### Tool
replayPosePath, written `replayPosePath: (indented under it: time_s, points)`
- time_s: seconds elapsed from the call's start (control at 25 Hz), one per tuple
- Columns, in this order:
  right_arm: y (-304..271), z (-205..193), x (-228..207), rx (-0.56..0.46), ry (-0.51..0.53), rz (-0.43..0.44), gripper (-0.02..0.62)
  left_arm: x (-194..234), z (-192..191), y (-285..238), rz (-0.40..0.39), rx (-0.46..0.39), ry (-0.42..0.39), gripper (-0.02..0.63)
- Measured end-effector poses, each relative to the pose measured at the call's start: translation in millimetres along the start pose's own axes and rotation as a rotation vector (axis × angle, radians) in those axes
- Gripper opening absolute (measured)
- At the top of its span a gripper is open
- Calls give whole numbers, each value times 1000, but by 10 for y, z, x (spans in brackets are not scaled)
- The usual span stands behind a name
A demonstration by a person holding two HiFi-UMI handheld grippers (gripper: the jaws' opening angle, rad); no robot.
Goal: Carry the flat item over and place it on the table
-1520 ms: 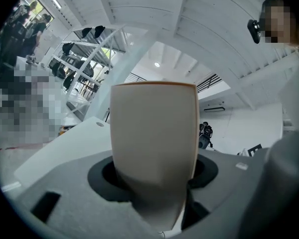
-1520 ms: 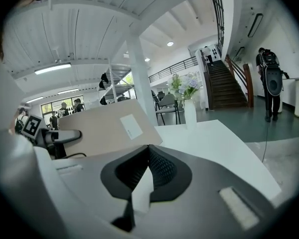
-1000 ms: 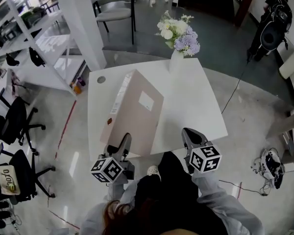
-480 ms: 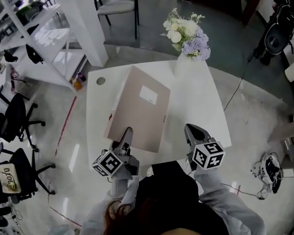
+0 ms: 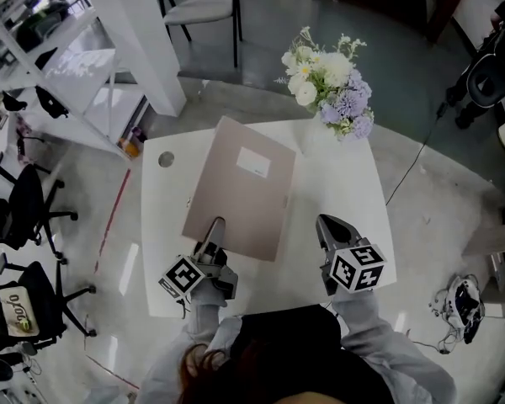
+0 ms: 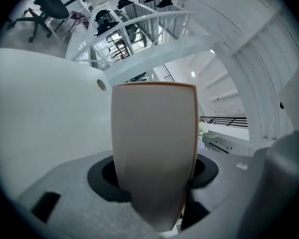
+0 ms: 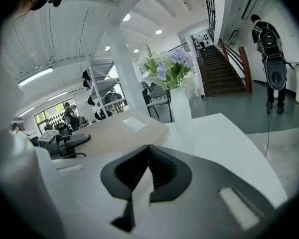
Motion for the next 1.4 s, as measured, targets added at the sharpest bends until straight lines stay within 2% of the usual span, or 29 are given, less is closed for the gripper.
replayPosePath:
  time_s: [0.08,0.12,0.24,0.52,0.64,0.72,1.0,1.16,1.24,1.32,1.4]
  points:
    - [-121,27,-92,14,-9,3,12,88,57,-113,41,9,-21,276]
    - [-179,39,-138,19,-12,4,12,119,64,-181,39,2,3,276]
    - [-325,43,-232,37,-24,9,12,208,49,-357,-10,-36,151,276]
    - [-550,12,-322,75,-42,20,12,487,90,-604,-17,-72,285,276]
    - [-604,-10,-349,87,-44,21,12,575,45,-690,-7,-92,438,278]
    - [-628,-34,-366,96,-47,20,12,630,25,-710,9,-100,498,278]
    - [-700,-69,-368,105,-47,29,12,709,87,-712,67,-94,473,291]
    - [-705,-75,-331,105,-41,36,12,787,95,-681,117,-57,428,311]
    - [-691,-74,-315,103,-38,37,12,798,69,-667,146,-17,372,350]
    - [-670,-71,-300,101,-34,38,12,782,42,-662,168,23,311,450]
    - [-642,-73,-289,99,-32,36,12,786,27,-648,206,56,249,482]
Point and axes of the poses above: the fingertips, and each gripper's own axes: y backward along the fingers, x to its left, z out of its top, the point moved 2 cm from there along y, backward along the fingers, and after that the axes turned 4 degrees about -z, right-handed, at the moved point
